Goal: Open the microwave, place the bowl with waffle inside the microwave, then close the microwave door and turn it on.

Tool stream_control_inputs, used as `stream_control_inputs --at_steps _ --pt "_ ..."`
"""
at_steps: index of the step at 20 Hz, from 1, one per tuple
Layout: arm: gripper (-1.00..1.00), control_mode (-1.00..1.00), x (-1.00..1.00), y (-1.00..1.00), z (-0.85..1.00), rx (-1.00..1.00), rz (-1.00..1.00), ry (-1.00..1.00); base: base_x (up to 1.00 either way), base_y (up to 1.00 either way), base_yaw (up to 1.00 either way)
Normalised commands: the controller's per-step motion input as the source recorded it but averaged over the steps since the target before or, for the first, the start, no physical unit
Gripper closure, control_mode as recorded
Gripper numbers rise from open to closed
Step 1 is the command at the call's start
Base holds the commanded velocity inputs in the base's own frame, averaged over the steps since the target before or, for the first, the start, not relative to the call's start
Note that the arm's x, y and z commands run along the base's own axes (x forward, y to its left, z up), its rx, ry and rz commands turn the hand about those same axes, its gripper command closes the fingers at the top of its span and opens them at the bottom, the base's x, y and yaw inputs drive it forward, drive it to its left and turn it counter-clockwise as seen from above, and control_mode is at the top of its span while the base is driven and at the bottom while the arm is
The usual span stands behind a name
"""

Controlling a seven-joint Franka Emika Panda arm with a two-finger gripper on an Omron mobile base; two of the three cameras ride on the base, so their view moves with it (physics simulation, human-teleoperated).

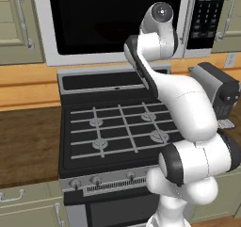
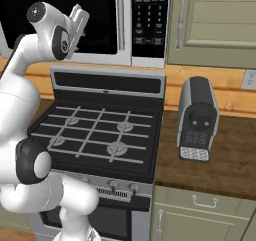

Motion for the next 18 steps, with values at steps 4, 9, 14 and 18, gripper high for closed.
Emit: stream_control_inputs --at_steps 4,9,14,18 --pt "-1.0 -1.0 0.92 -0.02 -0.23 0.0 0.04 -0.03 0.0 0.0 0.0" --pt "-1.0 -1.0 -0.57 0.0 0.05 0.0 0.05 0.0 0.0 0.0 0.0" --pt "-1.0 -1.0 -1.0 -0.16 0.32 -0.01 0.0 -0.01 0.0 0.0 0.0" --pt "-1.0 -1.0 -1.0 -0.09 0.08 -0.16 0.02 -0.12 0.0 0.0 0.0"
